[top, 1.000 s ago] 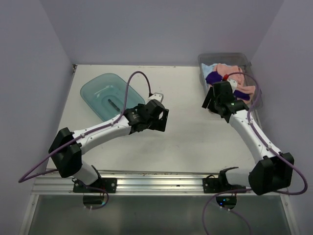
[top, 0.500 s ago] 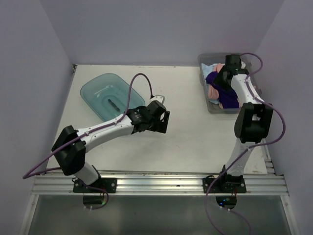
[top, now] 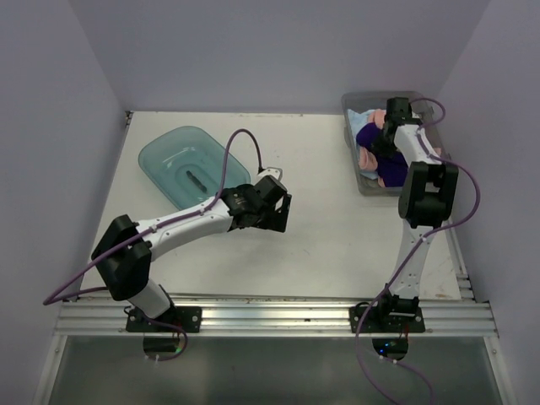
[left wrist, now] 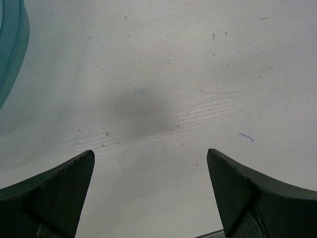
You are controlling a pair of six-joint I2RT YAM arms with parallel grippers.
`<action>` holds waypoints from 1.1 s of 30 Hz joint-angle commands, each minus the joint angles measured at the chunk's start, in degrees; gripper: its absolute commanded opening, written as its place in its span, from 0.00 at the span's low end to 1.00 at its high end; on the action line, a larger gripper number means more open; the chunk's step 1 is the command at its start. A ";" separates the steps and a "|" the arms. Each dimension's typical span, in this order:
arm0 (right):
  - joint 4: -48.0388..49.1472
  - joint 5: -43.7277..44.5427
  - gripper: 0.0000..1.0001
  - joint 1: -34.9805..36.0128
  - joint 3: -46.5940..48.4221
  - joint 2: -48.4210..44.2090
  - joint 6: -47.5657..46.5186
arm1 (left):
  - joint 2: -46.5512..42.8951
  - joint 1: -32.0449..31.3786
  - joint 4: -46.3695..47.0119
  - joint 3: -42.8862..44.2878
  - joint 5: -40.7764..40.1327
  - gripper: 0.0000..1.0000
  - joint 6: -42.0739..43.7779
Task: Roll the towels
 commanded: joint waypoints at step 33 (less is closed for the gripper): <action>6.63 -2.46 0.00 -0.12 -11.25 -35.10 -3.59 | 4.36 2.33 2.04 -0.68 4.31 1.00 3.92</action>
